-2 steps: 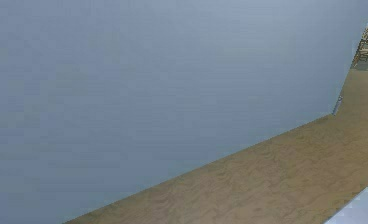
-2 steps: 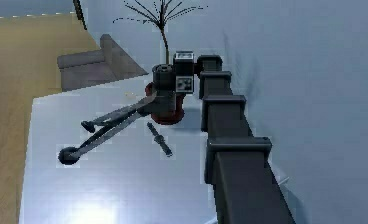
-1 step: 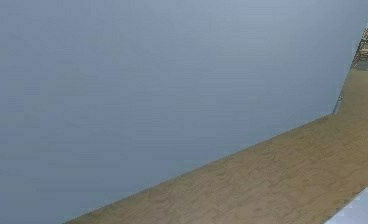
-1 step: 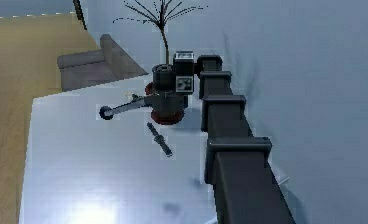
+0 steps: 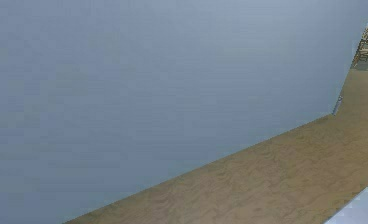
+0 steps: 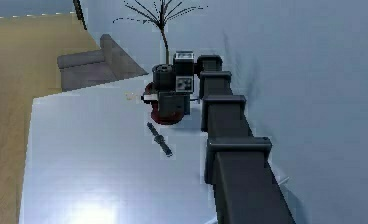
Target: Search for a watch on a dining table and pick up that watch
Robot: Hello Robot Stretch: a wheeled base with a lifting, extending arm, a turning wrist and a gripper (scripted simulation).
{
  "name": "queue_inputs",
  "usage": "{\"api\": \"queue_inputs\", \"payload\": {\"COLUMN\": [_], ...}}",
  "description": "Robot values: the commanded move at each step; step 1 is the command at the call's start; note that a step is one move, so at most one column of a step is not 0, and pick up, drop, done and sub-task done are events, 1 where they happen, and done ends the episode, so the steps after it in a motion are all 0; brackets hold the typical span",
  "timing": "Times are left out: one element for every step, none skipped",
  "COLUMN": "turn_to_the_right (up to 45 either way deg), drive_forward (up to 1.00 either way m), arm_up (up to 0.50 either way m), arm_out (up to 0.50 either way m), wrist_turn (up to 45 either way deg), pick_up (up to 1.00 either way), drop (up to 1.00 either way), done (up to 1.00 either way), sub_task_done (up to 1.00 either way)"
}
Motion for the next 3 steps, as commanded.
{"api": "queue_inputs", "payload": {"turn_to_the_right": [0.0, 0.0, 0.0], "drive_forward": [0.0, 0.0, 0.0], "arm_up": [-0.24, 0.0, 0.1], "arm_out": [0.0, 0.0, 0.0], "wrist_turn": [0.0, 0.0, 0.0], "pick_up": [0.0, 1.0, 0.0], "drop": [0.0, 0.0, 0.0], "done": [0.0, 0.0, 0.0], "sub_task_done": [0.0, 0.0, 0.0]}}
